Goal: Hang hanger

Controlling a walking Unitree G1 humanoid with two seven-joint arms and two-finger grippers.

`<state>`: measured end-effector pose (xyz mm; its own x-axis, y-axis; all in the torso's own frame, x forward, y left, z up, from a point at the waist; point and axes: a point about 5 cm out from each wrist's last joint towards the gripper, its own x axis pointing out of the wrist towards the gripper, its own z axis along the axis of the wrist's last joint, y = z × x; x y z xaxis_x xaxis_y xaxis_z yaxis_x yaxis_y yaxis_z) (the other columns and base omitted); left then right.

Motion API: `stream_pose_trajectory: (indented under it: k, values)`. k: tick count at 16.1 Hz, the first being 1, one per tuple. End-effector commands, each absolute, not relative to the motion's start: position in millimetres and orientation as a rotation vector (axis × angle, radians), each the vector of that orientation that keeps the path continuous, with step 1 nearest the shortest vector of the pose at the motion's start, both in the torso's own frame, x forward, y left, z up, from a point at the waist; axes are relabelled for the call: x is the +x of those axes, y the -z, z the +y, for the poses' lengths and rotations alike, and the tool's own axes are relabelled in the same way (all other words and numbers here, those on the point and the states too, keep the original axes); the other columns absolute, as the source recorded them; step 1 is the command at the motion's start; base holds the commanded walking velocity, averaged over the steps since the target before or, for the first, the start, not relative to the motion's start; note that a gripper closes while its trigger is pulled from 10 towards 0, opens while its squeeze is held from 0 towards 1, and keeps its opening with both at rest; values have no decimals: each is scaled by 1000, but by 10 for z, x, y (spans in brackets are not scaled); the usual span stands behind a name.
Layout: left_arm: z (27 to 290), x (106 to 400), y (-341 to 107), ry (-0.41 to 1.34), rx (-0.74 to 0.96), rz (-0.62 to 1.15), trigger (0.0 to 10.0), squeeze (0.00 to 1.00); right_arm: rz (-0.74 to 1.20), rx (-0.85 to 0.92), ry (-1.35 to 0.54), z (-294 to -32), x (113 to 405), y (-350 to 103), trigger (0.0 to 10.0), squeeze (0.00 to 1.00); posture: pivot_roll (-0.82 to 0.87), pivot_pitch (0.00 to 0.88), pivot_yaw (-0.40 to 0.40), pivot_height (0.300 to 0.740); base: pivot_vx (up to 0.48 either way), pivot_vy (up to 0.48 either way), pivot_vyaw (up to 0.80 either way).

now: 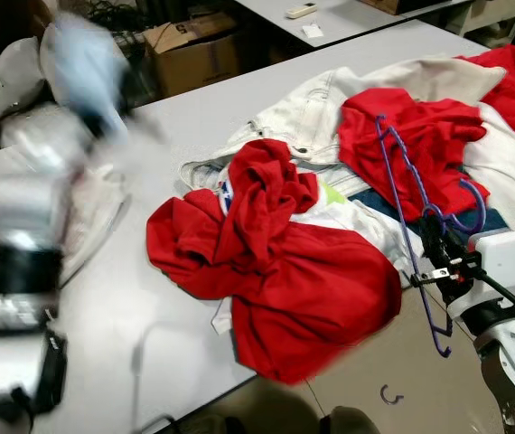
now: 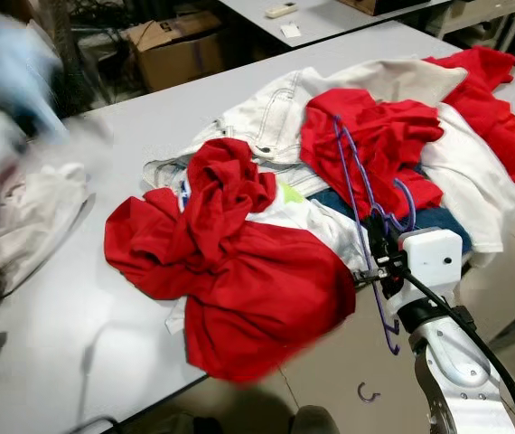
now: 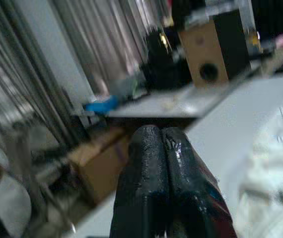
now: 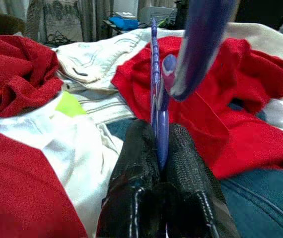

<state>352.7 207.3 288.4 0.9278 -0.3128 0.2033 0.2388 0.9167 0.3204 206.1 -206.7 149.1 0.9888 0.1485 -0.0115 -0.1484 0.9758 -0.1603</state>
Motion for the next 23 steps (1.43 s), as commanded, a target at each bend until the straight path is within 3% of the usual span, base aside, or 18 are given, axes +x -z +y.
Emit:
stream_pose_trajectory:
  k: [1,5,6,7,12,15,17,19,23]
  values:
    - [1963,3520,-2644,414,243,-105,0,0,-12,-158,-158,-2052,2069,-1500,10000,0,-213,0,123,740,0,0,0]
    - [1712,3392,-2271,588,91,56,0,0,-12,-151,-162,-2037,2061,-1497,10000,0,-218,0,130,740,0,0,0]
    - [1569,3299,-1992,662,-1,157,10000,0,-2,-152,-173,-2029,2049,-1482,10000,0,-216,0,129,740,0,0,0]
    - [1453,3179,-1794,735,-26,222,10000,1000,8,-152,-181,-2025,2031,-1466,10000,0,-216,0,131,740,0,0,0]
    - [1335,2915,-1588,825,-106,301,10000,1000,24,-105,-281,-1967,1930,-1456,10000,0,-232,0,135,740,0,0,0]
    - [1214,2779,-1729,952,-201,237,10000,1000,20,-125,-319,-2043,1900,-1519,10000,0,-241,0,139,740,0,0,0]
    - [1014,2752,-1504,949,-33,326,10000,1000,3,-144,-272,-2199,1941,-1550,10000,0,-255,0,149,740,0,0,0]
    - [878,2705,-1469,989,-21,341,10000,1000,-4,-143,-305,-2185,1961,-1589,10000,0,-265,0,157,740,0,0,0]
    - [900,2851,-1800,984,-271,179,10000,1000,65,-131,-542,-2053,1880,-1634,10000,0,-280,0,157,740,0,0,0]
